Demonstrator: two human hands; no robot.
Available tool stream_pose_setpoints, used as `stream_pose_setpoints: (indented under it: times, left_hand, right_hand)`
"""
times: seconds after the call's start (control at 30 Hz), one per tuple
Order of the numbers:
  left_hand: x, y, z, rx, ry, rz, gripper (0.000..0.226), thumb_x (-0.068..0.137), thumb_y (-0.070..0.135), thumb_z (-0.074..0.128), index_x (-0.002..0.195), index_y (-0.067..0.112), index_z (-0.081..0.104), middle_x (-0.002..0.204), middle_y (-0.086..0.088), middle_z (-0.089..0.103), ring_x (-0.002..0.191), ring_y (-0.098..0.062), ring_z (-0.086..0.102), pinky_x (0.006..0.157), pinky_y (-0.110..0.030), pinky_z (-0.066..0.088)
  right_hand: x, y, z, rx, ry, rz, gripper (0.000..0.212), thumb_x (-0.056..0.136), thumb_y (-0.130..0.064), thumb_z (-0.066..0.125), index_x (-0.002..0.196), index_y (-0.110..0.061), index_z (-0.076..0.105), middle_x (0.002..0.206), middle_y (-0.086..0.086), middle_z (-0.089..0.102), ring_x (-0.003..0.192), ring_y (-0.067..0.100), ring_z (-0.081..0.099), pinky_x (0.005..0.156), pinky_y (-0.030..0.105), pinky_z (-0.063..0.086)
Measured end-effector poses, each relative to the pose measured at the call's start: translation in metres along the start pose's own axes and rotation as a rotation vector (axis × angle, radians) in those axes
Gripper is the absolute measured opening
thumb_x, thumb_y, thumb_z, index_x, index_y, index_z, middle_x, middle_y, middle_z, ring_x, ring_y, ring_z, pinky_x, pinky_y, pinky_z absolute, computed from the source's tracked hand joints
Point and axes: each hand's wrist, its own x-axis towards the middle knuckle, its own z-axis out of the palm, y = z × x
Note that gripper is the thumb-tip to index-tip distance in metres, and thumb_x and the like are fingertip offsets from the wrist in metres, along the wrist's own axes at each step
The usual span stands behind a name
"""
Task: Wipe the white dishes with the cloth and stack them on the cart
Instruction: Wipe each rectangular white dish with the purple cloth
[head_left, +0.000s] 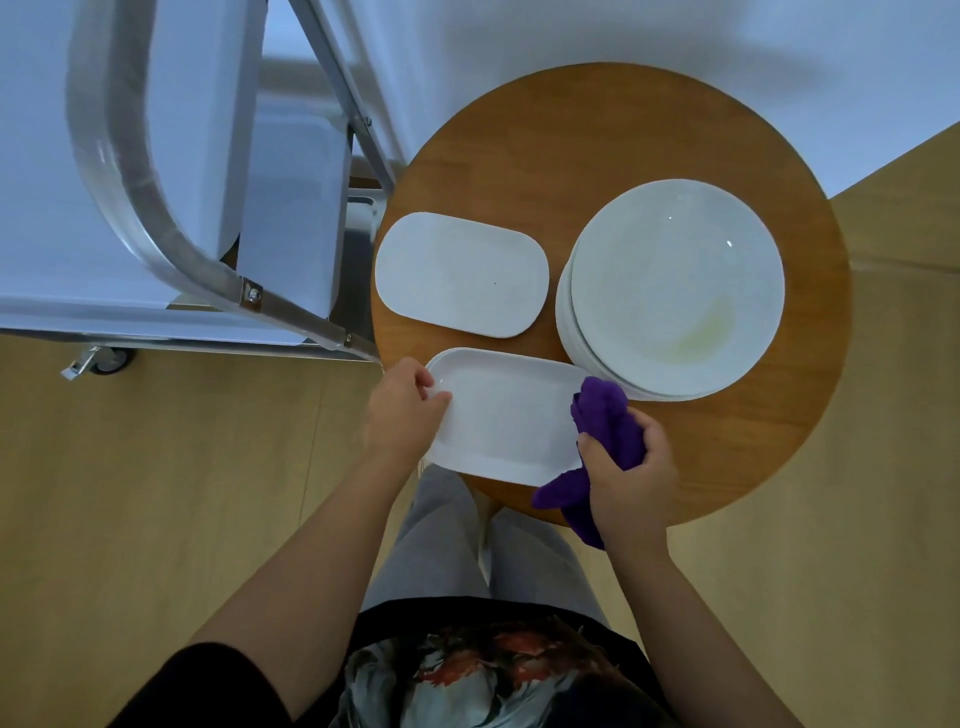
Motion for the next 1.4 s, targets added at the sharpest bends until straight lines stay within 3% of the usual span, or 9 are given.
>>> stream_pose_setpoints:
  times: [0.2, 0.4, 0.5, 0.57, 0.7, 0.87, 1.2, 1.3, 1.4]
  left_hand:
    - [0.041, -0.001, -0.023, -0.229, 0.079, -0.149, 0.016, 0.091, 0.031, 0.061, 0.1, 0.02, 0.054, 0.092, 0.007, 0.059, 0.081, -0.01, 0.055, 0.065, -0.019, 0.043]
    - [0.105, 0.002, -0.033, 0.002, 0.068, -0.173, 0.031, 0.096, 0.035, 0.053, 0.115, 0.01, 0.053, 0.101, -0.003, 0.056, 0.085, -0.017, 0.052, 0.061, -0.02, 0.041]
    - [0.127, 0.005, -0.034, 0.07, -0.005, -0.15, 0.035, 0.095, 0.037, 0.054, 0.114, 0.007, 0.051, 0.108, -0.011, 0.059, 0.098, -0.026, 0.059, 0.081, -0.032, 0.048]
    - [0.134, 0.006, -0.035, 0.093, -0.033, -0.142, 0.035, 0.096, 0.035, 0.053, 0.116, 0.007, 0.05, 0.113, -0.013, 0.059, 0.103, -0.029, 0.059, 0.087, -0.037, 0.049]
    - [0.141, 0.004, -0.041, 0.153, -0.126, -0.097, 0.031, 0.097, 0.031, 0.051, 0.117, 0.007, 0.049, 0.11, -0.011, 0.057, 0.102, -0.029, 0.059, 0.078, -0.032, 0.046]
    - [0.139, 0.0, -0.045, 0.009, -0.225, -0.066, 0.013, 0.098, 0.027, 0.049, 0.092, 0.015, 0.046, 0.088, -0.002, 0.052, 0.084, -0.022, 0.057, 0.069, -0.028, 0.049]
    - [0.123, 0.006, -0.048, -0.091, -0.06, 0.001, 0.031, 0.093, 0.022, 0.056, 0.067, 0.022, 0.04, 0.068, 0.003, 0.046, 0.061, -0.01, 0.045, 0.056, -0.016, 0.034]
    - [0.121, 0.015, -0.051, -0.257, -0.05, -0.029, 0.024, 0.089, 0.019, 0.058, 0.072, 0.022, 0.043, 0.07, 0.003, 0.047, 0.066, -0.01, 0.047, 0.057, -0.016, 0.038]
    - [0.122, 0.029, -0.053, -0.52, -0.148, -0.25, 0.021, 0.09, 0.009, 0.052, 0.107, 0.02, 0.047, 0.094, 0.003, 0.051, 0.093, -0.017, 0.052, 0.062, -0.02, 0.045]
  right_hand:
    - [0.003, -0.017, 0.015, -0.004, -0.051, -0.051, 0.044, 0.079, -0.015, 0.072, 0.109, -0.036, 0.048, 0.096, -0.029, 0.051, 0.088, -0.001, 0.055, 0.054, 0.004, 0.044]
    - [0.012, -0.048, 0.046, 0.017, -0.08, -0.051, 0.041, 0.078, -0.02, 0.074, 0.096, -0.045, 0.047, 0.097, -0.029, 0.052, 0.089, 0.005, 0.057, 0.056, 0.007, 0.049]
    - [0.022, -0.064, 0.067, -0.016, -0.08, -0.077, 0.044, 0.078, -0.022, 0.073, 0.107, -0.041, 0.045, 0.097, -0.025, 0.054, 0.094, 0.011, 0.058, 0.074, 0.023, 0.054]
    - [0.031, -0.073, 0.081, -0.045, -0.098, -0.1, 0.045, 0.079, -0.022, 0.072, 0.109, -0.04, 0.044, 0.094, -0.029, 0.051, 0.091, 0.006, 0.058, 0.072, 0.019, 0.05]
    - [0.045, -0.08, 0.097, -0.091, -0.1, -0.109, 0.045, 0.079, -0.022, 0.071, 0.111, -0.037, 0.043, 0.092, -0.031, 0.048, 0.086, 0.0, 0.055, 0.065, 0.01, 0.043]
    - [0.052, -0.082, 0.107, -0.115, -0.049, -0.06, 0.044, 0.081, -0.022, 0.069, 0.12, -0.028, 0.048, 0.097, -0.021, 0.052, 0.087, 0.003, 0.055, 0.077, 0.021, 0.048]
    - [0.05, -0.083, 0.115, -0.133, -0.031, -0.031, 0.045, 0.082, -0.02, 0.068, 0.123, -0.024, 0.05, 0.103, -0.014, 0.055, 0.09, 0.008, 0.056, 0.076, 0.022, 0.05]
    - [0.049, -0.082, 0.114, -0.136, -0.028, -0.029, 0.044, 0.083, -0.02, 0.068, 0.122, -0.025, 0.05, 0.102, -0.016, 0.054, 0.089, 0.007, 0.056, 0.075, 0.02, 0.049]
    - [0.048, -0.083, 0.113, -0.132, -0.027, -0.033, 0.045, 0.083, -0.019, 0.068, 0.123, -0.024, 0.049, 0.101, -0.017, 0.052, 0.086, 0.003, 0.054, 0.07, 0.013, 0.044]
